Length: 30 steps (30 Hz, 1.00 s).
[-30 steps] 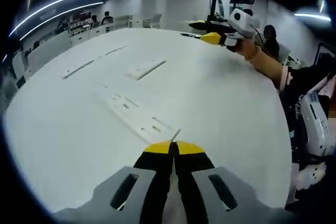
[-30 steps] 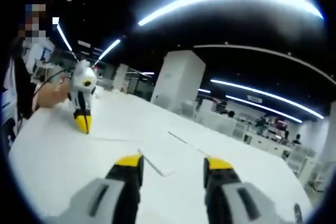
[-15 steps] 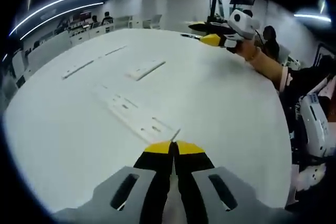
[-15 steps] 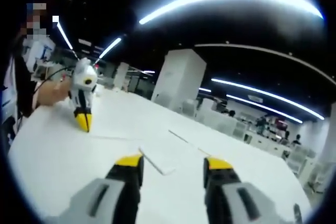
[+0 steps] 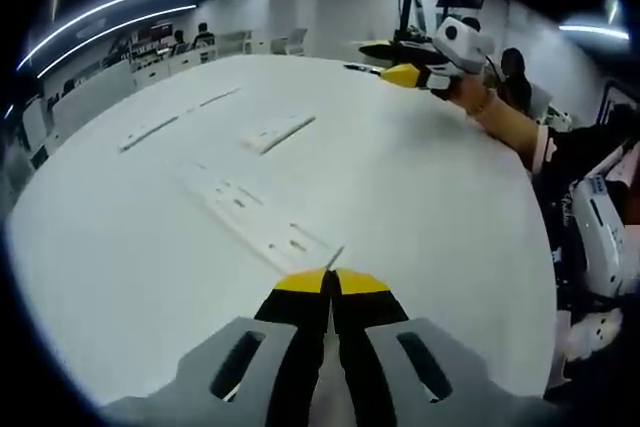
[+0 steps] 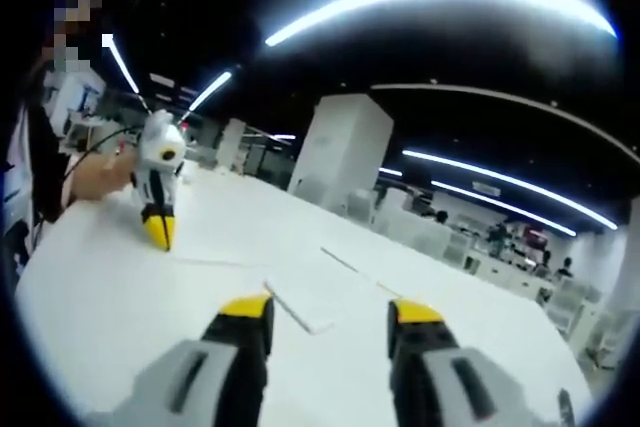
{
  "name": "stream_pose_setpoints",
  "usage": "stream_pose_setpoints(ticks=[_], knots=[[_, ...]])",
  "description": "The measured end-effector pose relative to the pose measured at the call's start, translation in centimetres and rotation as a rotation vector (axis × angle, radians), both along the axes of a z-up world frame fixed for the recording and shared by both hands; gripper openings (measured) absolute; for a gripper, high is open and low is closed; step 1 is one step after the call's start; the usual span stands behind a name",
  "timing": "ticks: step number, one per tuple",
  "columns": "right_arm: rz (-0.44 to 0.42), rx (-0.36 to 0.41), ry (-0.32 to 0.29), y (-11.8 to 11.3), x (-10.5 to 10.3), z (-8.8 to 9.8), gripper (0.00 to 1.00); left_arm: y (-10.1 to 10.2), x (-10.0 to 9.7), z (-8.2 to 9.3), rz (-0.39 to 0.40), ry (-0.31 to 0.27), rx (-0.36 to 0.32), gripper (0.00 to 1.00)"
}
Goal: Locate the socket holder cover, grip the socket holder cover, clip it into the socket holder slot.
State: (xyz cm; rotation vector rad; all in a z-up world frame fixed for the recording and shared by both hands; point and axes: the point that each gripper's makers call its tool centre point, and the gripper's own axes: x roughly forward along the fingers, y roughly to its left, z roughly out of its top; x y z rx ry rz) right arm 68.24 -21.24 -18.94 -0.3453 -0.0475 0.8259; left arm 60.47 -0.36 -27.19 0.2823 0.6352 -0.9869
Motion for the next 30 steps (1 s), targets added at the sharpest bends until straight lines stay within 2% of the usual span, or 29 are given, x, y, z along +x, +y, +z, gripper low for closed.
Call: stream_pose_setpoints(ticks=[30], knots=[[0.003,-0.014,0.002,0.15,0.03,-0.28,0.47,0.02,0.32,0.10,0.004,-0.008,-0.004,0.03]])
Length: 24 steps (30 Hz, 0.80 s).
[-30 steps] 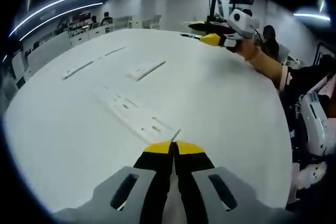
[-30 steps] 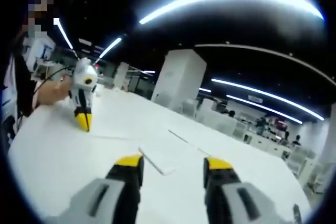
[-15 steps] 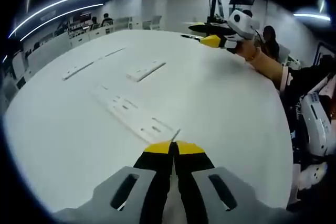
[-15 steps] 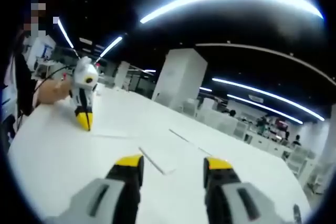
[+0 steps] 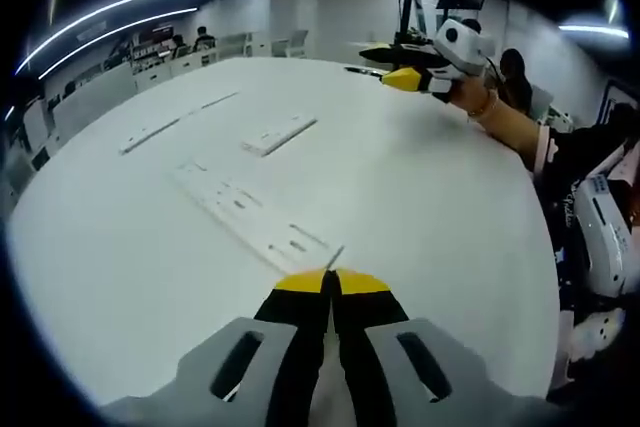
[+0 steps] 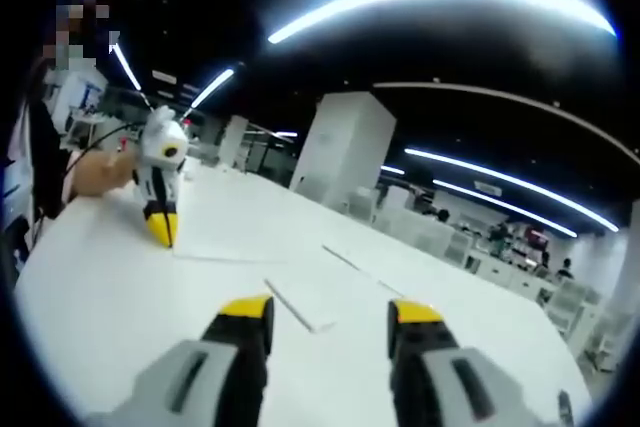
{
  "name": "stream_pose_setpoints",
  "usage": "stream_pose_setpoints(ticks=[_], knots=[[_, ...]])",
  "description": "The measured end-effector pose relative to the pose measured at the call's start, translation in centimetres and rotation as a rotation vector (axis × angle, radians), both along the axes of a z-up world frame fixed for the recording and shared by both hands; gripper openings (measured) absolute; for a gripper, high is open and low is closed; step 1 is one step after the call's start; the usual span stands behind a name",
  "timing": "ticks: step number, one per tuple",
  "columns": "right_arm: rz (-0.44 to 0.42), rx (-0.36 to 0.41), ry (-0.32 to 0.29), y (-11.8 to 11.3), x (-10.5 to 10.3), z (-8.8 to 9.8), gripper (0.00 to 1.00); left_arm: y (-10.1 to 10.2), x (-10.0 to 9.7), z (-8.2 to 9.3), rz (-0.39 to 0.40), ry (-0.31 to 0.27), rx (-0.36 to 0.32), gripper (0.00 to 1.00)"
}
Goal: Locate the socket holder cover, grip the socket holder cover, clip it into the socket holder slot.
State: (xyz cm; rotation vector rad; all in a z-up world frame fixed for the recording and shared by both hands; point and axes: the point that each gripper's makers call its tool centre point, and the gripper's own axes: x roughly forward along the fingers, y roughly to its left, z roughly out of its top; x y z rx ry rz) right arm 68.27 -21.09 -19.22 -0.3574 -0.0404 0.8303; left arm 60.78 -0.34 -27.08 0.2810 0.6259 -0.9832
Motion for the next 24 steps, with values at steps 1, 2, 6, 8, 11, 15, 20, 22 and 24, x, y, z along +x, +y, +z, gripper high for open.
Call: stream_pose_setpoints(ticks=[1,2,6,8,11,15,20,22,24], knots=[[0.000,0.000,0.000,-0.01,0.02,0.00,0.47,0.01,0.03,0.01,0.001,0.001,0.001,0.03],[0.000,0.000,0.000,-0.01,0.03,-0.01,0.47,-0.01,0.03,0.01,0.001,-0.001,0.002,0.03],[-0.001,-0.004,0.000,-0.03,0.08,-0.05,0.47,-0.10,0.00,-0.04,-0.002,-0.011,0.004,0.03],[-0.002,-0.004,-0.002,-0.07,0.10,0.00,0.47,-0.08,-0.02,-0.06,-0.002,-0.012,0.005,0.03],[-0.001,-0.002,-0.003,-0.03,0.03,0.04,0.47,0.13,0.03,-0.07,0.000,-0.016,0.012,0.03],[-0.001,-0.008,-0.003,0.06,-0.04,-0.06,0.47,0.08,-0.09,-0.13,0.001,-0.014,0.011,0.03],[-0.002,-0.011,-0.006,0.03,-0.02,-0.04,0.47,-0.01,0.07,-0.06,0.002,-0.015,0.001,0.03],[-0.003,-0.010,-0.006,0.05,-0.09,-0.05,0.47,-0.02,0.02,-0.08,0.001,-0.016,0.001,0.03],[-0.003,-0.009,-0.007,0.05,-0.13,-0.02,0.47,0.07,0.03,-0.07,0.001,-0.017,0.005,0.03]])
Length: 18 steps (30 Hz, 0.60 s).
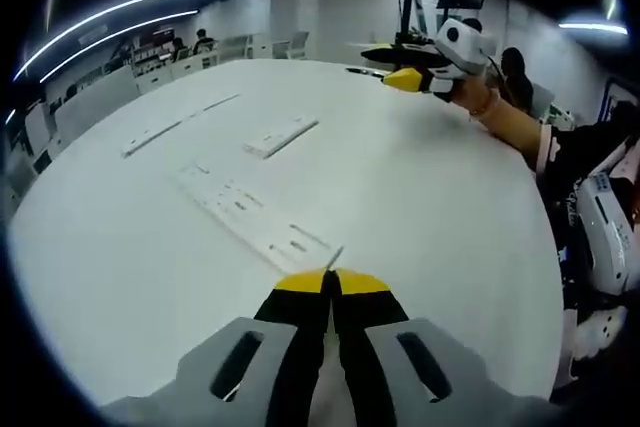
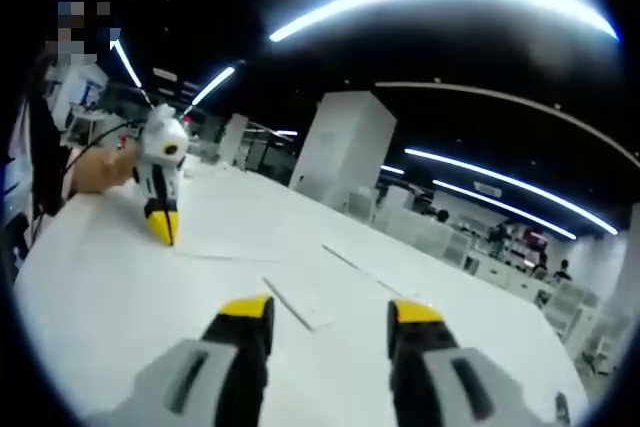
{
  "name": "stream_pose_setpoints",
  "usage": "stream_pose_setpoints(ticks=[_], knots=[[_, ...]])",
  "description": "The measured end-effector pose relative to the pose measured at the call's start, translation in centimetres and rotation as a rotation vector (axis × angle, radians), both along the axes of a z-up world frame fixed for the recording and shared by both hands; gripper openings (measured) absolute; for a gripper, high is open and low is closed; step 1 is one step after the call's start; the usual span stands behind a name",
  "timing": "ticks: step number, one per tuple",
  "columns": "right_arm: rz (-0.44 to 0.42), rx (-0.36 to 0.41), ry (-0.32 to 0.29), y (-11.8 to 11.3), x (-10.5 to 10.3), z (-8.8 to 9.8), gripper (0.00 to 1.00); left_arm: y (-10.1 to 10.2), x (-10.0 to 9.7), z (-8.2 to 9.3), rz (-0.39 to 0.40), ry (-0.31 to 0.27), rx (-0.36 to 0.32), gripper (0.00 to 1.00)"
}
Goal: Locate the socket holder cover, grip the socket holder cover, clip it into the socket holder slot.
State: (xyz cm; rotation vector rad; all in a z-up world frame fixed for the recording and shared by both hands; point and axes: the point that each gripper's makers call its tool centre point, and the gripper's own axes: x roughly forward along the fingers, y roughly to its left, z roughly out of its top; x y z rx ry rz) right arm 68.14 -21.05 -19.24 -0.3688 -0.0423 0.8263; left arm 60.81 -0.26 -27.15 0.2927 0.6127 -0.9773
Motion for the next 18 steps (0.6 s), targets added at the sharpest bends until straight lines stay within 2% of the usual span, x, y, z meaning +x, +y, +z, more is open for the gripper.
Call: stream_pose_setpoints(ticks=[18], knots=[[0.000,-0.008,0.001,-0.08,0.23,-0.07,0.47,0.18,0.25,0.08,-0.002,-0.008,0.008,0.03]])
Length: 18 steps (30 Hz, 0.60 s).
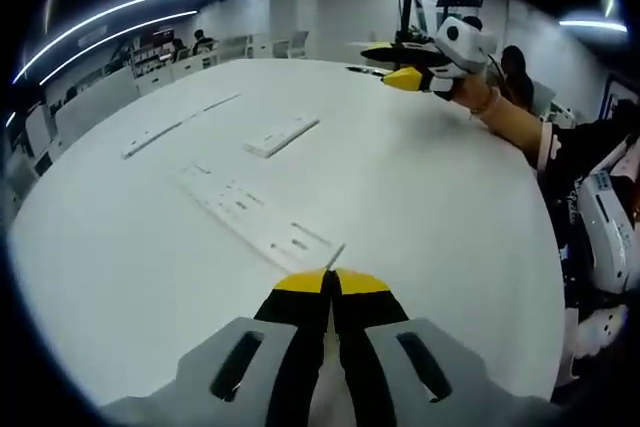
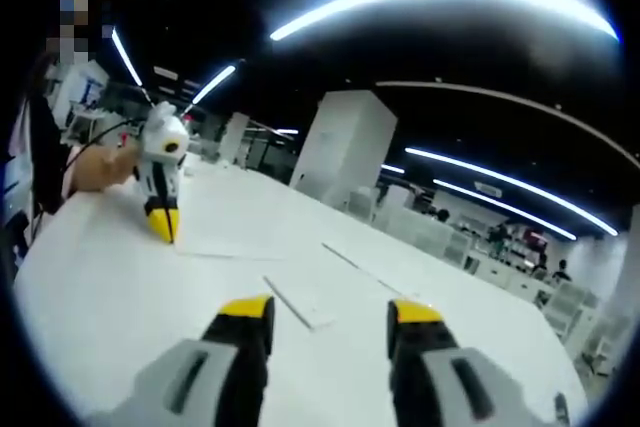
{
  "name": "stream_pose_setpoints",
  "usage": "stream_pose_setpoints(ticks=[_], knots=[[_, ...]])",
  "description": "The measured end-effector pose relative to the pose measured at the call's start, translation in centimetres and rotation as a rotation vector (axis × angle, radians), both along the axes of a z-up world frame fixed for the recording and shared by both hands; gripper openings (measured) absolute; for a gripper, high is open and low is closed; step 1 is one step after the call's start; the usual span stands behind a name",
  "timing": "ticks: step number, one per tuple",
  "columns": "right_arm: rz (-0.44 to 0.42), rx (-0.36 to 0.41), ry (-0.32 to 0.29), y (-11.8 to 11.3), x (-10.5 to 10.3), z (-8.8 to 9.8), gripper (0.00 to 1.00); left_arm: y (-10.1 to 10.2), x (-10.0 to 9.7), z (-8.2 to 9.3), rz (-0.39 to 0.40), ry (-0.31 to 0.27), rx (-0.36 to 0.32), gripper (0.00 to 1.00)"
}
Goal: Locate the socket holder cover, grip the socket holder cover, clip it into the socket holder slot.
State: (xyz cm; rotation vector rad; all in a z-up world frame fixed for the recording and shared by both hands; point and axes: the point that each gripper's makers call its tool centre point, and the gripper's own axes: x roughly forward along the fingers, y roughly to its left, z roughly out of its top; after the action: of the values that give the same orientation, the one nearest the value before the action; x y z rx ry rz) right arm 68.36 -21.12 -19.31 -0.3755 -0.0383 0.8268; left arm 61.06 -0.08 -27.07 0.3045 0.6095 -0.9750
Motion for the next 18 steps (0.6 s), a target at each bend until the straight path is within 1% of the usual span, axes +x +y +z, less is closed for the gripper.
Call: stream_pose_setpoints(ticks=[7,12,18], knots=[[0.000,-0.003,-0.002,-0.03,0.02,0.02,0.47,0.07,-0.15,-0.03,-0.009,-0.022,0.019,0.03],[0.001,-0.018,-0.001,0.04,0.03,-0.22,0.47,0.00,-0.18,0.19,-0.016,-0.033,0.015,0.04],[0.000,-0.016,-0.002,0.05,-0.02,-0.20,0.47,0.03,-0.13,0.51,-0.012,-0.052,0.012,0.04]])
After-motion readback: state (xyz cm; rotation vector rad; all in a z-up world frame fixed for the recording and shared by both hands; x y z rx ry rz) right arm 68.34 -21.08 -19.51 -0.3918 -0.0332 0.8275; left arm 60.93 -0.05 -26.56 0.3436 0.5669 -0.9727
